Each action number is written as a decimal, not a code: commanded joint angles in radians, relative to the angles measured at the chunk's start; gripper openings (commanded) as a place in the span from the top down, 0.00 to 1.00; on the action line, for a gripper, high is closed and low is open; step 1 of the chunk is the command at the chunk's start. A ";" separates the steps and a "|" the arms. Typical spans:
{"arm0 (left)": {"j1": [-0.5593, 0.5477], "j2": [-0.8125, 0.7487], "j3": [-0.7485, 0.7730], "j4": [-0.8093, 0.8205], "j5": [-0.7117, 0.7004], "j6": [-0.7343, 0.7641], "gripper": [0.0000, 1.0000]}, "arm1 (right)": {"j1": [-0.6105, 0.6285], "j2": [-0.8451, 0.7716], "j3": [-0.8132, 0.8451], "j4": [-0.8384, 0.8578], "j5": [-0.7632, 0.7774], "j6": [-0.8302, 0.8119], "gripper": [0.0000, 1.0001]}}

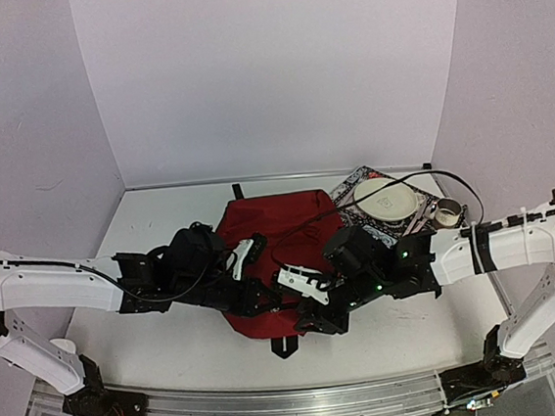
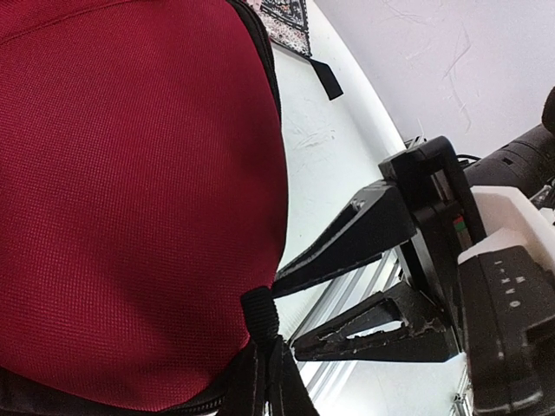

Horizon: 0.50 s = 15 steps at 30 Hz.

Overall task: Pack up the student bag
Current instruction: Hold the largest pocket of the student bag.

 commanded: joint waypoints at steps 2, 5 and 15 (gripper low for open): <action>-0.004 -0.004 -0.009 0.093 0.045 -0.024 1.00 | 0.014 -0.053 0.028 0.032 0.032 -0.031 0.56; -0.004 -0.005 -0.005 0.098 0.040 -0.025 1.00 | 0.019 -0.065 0.031 0.033 0.050 -0.050 0.53; -0.003 -0.007 0.000 0.090 -0.006 -0.037 1.00 | 0.062 -0.083 0.036 0.042 0.145 -0.126 0.44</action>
